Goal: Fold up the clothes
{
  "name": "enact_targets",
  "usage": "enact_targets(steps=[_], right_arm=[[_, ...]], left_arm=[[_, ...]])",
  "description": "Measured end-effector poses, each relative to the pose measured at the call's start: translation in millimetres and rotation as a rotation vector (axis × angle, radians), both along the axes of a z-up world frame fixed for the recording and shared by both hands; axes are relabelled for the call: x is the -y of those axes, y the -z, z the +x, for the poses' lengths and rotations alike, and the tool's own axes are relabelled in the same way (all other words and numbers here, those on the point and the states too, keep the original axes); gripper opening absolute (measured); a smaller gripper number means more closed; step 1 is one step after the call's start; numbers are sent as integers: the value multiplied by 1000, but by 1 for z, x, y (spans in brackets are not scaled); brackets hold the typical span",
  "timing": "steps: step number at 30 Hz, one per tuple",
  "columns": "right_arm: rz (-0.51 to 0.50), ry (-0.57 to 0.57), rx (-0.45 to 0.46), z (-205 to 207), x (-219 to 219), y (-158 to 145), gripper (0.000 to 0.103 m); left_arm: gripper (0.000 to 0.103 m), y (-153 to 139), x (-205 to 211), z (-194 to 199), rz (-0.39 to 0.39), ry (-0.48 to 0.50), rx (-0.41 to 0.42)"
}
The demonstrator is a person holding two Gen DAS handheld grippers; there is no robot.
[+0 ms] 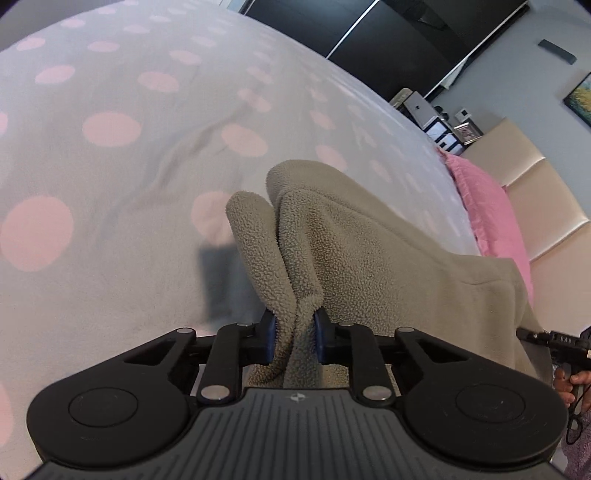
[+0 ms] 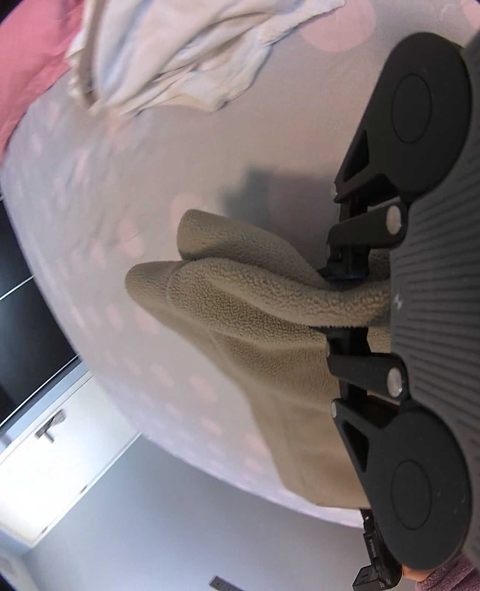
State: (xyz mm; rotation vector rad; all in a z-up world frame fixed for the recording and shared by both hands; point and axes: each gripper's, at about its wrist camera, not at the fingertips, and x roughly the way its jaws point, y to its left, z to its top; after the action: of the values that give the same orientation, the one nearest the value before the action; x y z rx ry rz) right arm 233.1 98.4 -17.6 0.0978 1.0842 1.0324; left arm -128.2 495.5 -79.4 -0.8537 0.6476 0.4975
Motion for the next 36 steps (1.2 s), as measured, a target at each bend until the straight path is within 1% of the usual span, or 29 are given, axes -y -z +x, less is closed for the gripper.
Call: enact_targets(steps=[2,7,12,15,17,20,25,29,32,34,36], right_arm=[[23,-2,8,-6,-1,-15,20],[61,-79,19,-40,-19,-41,20],[133,-111,-21,-78,-50,-47,20],[181,-121,-44,-95,-74,-48,20],[206,-136,-43,-105,-95,-51,20],[218,-159,-49,-120,-132,-55,20],[219,-200,-44,-140,-199,-57,20],[232,-228,-35,-150,-255,-51,20],[248,-248,-31,-160,-296,-45,20],[259,-257,-30,-165,-325,-42,20],[278,-263,-34,-174,-352,-38,20]], left_arm=[[17,-14,-1,-5,18,-6,7],[16,-52,-10,-23,78,-37,20],[16,-92,-31,-61,157,-109,19],[16,-108,-48,-86,184,-164,31],[16,-116,-60,-102,197,-202,39],[16,-121,-81,-122,207,-254,44],[16,-119,-128,-150,200,-331,61],[16,-109,-170,-164,178,-382,99],[16,-101,-203,-167,191,-406,106],[15,-95,-224,-170,199,-425,128],[15,-89,-245,-176,211,-458,134]])
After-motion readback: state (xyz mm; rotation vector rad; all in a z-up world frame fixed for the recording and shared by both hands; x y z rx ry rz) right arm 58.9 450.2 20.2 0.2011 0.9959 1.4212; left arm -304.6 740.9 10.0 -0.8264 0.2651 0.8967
